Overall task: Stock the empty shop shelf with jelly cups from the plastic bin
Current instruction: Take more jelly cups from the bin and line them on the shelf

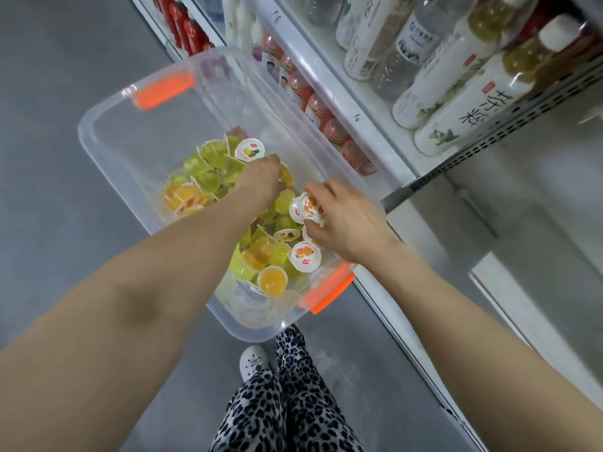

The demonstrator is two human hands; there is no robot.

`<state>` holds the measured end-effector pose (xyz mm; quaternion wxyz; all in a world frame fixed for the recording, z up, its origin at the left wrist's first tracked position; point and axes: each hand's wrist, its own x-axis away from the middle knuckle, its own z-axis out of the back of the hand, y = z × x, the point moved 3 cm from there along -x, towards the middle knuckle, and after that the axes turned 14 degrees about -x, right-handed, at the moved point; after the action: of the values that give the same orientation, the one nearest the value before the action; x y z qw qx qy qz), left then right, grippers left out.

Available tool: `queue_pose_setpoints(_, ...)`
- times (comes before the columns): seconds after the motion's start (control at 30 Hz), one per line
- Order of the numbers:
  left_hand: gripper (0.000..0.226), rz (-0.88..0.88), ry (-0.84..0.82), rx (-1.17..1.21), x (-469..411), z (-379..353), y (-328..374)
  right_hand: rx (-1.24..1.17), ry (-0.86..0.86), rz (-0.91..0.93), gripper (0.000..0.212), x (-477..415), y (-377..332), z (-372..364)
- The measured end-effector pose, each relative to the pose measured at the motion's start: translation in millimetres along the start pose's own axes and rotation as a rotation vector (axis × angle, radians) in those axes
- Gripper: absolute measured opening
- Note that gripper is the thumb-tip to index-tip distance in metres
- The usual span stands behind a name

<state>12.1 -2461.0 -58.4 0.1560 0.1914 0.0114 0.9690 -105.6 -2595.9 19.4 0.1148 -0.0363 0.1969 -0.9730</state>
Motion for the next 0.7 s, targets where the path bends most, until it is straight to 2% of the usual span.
queue_pose_setpoints(0.17, 0.067, 0.028, -0.007, 0.131, 29.0, 14.0, -13.4, -0.101, -0.063, -0.051, 0.059, -0.5, -2.8, 2.2)
queue_pose_setpoints(0.3, 0.069, 0.007, 0.038, 0.215, 65.8, 30.7, -23.3, -0.251, -0.061, -0.104, 0.064, 3.7, -8.4, 10.7)
queue_pose_setpoints(0.5, 0.061, -0.057, 0.157, 0.435, 137.7, 68.6, -20.9, -0.325, 0.112, -0.101, 0.053, 40.1, -25.3, 35.2)
queue_pose_setpoints(0.7, 0.063, -0.166, 0.287, 0.501, 202.0, 99.9, 10.5, -0.234, 0.247, -0.118, 0.051, 99.1, -36.2, 76.7)
